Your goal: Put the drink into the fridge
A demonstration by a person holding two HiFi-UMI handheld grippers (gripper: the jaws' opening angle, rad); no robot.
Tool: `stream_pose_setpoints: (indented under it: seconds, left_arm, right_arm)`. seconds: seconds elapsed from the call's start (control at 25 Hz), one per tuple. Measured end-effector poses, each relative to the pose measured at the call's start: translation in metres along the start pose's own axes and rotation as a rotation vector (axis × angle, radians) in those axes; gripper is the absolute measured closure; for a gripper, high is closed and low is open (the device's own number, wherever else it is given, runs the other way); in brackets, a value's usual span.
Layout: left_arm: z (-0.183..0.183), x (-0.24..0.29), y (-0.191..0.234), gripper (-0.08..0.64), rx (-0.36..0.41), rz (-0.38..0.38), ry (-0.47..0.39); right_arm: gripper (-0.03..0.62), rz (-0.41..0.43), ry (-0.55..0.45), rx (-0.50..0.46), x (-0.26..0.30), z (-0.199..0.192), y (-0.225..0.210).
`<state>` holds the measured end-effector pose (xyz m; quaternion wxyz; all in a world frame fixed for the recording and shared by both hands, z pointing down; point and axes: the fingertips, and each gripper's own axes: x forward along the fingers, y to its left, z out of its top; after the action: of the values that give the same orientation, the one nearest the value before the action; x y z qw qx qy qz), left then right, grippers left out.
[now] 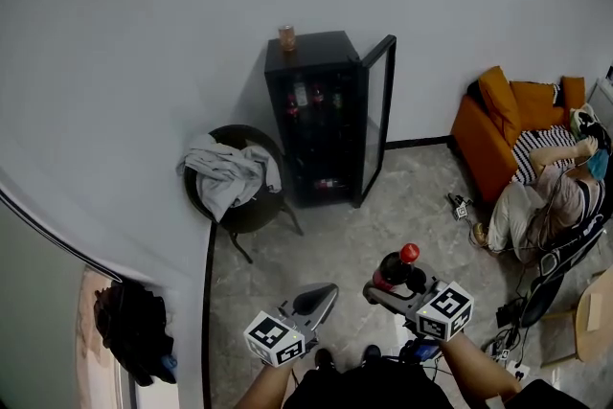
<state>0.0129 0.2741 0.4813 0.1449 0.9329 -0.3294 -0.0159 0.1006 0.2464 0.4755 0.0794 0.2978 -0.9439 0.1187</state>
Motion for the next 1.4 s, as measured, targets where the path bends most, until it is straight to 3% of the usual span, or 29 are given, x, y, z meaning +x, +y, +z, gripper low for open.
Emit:
stream_pose_setpoints:
  seconds: [0.36,0.92,1.16,1.4]
  left_arm:
    - [-0.003,0.018,-0.018,0.551,0.007,0.01,0.008]
    - [-0.021,0.032,-0.043,0.551,-0.011,0.089,0.012]
    - [-0.021,0.031,-0.031,0.551,-0.026,0.098,0.002]
    - [-0.003,0.027,0.009,0.551,-0.045,0.116,-0.047]
  right_arm:
    - [0.267,0.029,-0.007,-0.019,-0.016,0.003,-0.004]
    - [0.267,0.087,0.017,-0.027,-0.047,-0.017,-0.022]
    - [0.267,0.077,0.017,-0.024,-0.041,-0.014,-0.031]
    - [0.267,0.057,0.017,-0.02,-0.022,-0.005,-0.045]
